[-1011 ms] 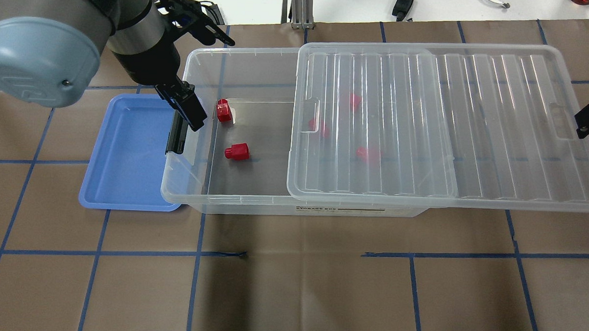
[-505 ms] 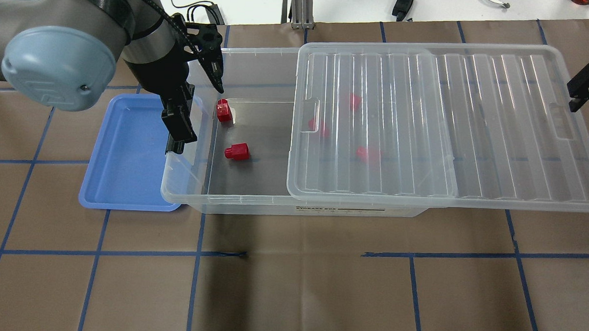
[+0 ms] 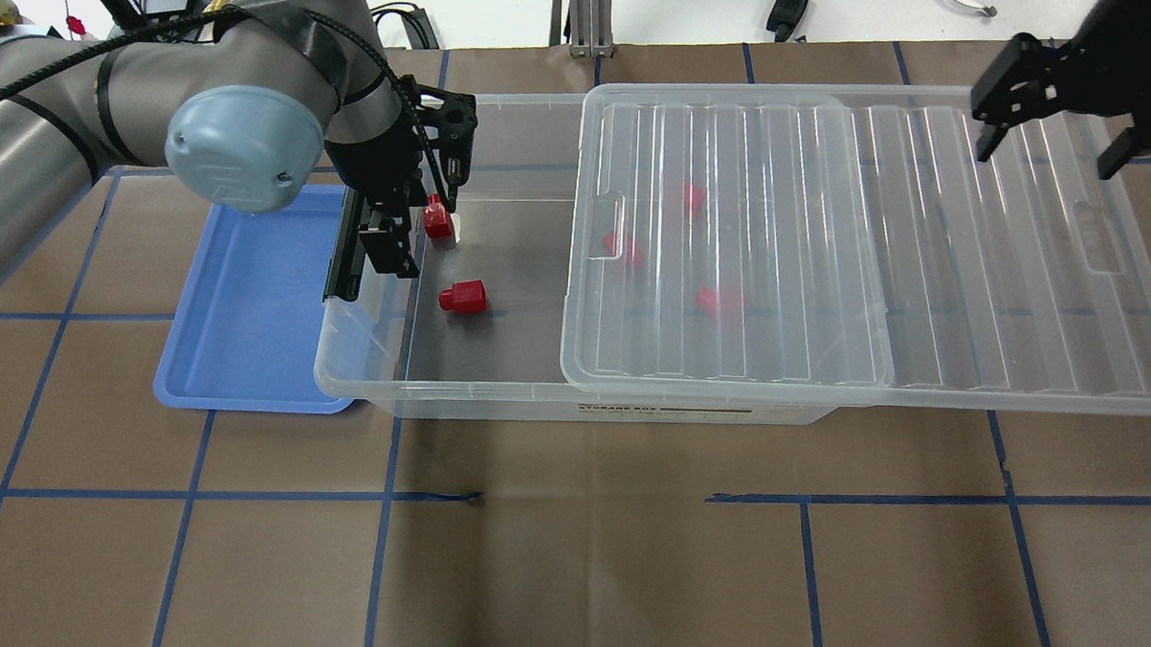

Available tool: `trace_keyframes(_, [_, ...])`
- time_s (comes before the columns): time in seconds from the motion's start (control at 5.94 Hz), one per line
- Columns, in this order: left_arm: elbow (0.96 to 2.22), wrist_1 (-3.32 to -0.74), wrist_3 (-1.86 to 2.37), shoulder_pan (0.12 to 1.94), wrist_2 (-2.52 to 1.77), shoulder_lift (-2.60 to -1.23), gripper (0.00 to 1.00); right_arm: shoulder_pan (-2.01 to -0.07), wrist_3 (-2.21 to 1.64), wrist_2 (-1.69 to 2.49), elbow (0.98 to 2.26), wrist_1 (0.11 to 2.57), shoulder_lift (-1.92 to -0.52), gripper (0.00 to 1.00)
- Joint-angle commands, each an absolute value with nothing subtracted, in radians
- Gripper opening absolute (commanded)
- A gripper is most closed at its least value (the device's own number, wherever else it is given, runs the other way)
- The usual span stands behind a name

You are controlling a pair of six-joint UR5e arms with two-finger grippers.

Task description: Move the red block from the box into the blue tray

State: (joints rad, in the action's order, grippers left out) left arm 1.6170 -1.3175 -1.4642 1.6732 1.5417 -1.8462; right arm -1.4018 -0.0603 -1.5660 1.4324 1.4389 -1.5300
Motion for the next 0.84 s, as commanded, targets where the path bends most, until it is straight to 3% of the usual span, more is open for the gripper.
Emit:
trace_keyframes(0.0, [1.685, -1.101, -1.468, 1.672, 1.532, -1.958, 0.98, -1.555, -0.208, -1.536, 1.425, 1.428, -1.531, 1.00])
trace_keyframes(0.51, [1.805, -0.899, -1.465, 1.678, 1.517, -2.058, 0.94, -1.603, -0.209, -1.540, 1.425, 1.439, -1.522, 1.00])
trace_keyframes(0.67, [1.810, -0.885, -1.470, 1.678, 1.505, -2.059, 0.63, -1.603, -0.207, -1.546, 1.428, 1.443, -1.520, 1.00])
